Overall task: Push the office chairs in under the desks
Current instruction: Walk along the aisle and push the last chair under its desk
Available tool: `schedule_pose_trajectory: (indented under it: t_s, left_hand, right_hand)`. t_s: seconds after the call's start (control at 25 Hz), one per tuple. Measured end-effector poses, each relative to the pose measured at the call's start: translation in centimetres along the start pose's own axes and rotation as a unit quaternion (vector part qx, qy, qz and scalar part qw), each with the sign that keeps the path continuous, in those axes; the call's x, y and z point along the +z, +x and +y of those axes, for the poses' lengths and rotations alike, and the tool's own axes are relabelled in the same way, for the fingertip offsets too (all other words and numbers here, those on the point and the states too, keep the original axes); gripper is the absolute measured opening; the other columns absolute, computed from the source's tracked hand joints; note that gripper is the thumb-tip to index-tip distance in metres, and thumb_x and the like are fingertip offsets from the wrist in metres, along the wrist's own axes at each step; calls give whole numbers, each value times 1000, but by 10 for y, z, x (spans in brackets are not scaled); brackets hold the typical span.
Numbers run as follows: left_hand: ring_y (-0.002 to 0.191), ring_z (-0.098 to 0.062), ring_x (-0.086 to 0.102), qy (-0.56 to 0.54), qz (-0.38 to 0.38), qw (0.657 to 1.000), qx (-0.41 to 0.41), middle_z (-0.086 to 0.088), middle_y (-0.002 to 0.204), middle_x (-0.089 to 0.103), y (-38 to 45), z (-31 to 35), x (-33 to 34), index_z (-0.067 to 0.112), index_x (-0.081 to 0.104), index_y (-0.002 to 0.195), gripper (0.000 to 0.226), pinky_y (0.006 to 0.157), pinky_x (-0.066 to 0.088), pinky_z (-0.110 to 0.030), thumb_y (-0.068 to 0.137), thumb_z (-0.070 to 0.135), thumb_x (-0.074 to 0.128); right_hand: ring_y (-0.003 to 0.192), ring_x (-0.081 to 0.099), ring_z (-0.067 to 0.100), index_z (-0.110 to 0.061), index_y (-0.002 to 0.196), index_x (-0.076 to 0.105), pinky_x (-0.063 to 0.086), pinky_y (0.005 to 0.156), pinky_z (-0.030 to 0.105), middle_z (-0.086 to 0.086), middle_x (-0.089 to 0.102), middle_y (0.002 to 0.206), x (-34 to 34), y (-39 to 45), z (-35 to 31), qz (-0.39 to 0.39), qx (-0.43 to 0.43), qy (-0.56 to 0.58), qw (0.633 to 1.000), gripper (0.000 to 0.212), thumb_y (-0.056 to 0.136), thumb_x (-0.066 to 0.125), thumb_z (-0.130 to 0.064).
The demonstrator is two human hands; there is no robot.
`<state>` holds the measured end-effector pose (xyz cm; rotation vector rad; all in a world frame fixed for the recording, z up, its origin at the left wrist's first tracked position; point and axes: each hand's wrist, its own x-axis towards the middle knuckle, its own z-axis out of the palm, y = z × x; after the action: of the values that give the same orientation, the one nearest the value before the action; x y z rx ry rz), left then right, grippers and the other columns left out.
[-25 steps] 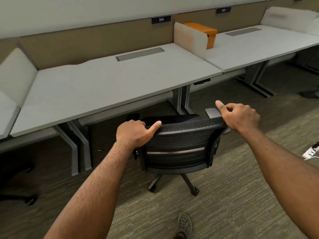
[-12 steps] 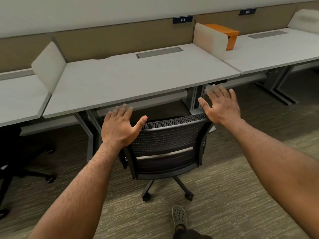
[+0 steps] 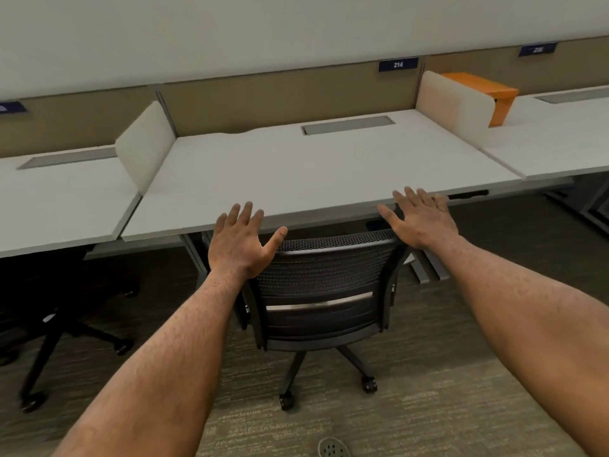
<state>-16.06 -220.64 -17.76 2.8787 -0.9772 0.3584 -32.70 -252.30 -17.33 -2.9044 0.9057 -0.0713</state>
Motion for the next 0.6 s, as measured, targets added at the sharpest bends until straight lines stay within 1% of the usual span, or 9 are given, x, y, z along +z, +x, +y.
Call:
schedule_pose_trajectory:
  t_s: [0.16,0.24,0.28,0.44,0.48,0.6]
  left_hand:
    - [154,-21,7,4,-18,1000,-3,-4,166,14,44,-8,9,21,27,156,100,124,4,-44,83,82,-3]
    - [154,-20,5,2,-24,1000,-15,-4,167,13,70,-13,18,21,25,157,100,124,3,-44,83,83,-2]
    - [154,-20,5,3,-25,1000,-17,-3,167,12,70,-14,19,21,24,157,100,124,2,-44,83,83,-3]
    - [154,-19,1,1,-32,999,-40,-2,167,8,114,-25,30,21,20,158,104,124,0,-43,80,84,-6]
    - [154,-19,1,6,-31,999,-37,-2,167,7,116,-26,29,21,20,158,103,124,0,-44,80,84,-5]
    - [154,-18,0,2,-41,998,-46,0,168,6,138,-31,36,23,20,158,98,124,0,-43,83,83,0]
  right_hand:
    - [153,-2,22,-30,158,3,-7,121,48,0,-1,167,1,54,-8,-35,-16,-13,999,102,75,-11,-86]
    - [153,-3,21,-31,158,2,-7,121,47,-1,-2,167,4,86,-12,-49,-19,-10,999,100,76,-10,-86]
    - [153,-4,20,-32,158,1,-8,121,47,-2,-3,167,6,88,-13,-46,-19,-16,999,98,77,-10,-86]
    - [153,-5,19,-34,158,1,-9,121,47,-3,-3,167,8,142,-23,-59,-27,-4,998,99,75,-12,-87]
    - [153,-5,19,-34,158,1,-9,121,47,-3,-3,167,10,143,-24,-52,-27,-9,998,99,75,-11,-87]
    - [153,-5,19,-34,158,2,-10,121,47,-3,-2,167,8,169,-27,-62,-32,4,998,99,75,-10,-87]
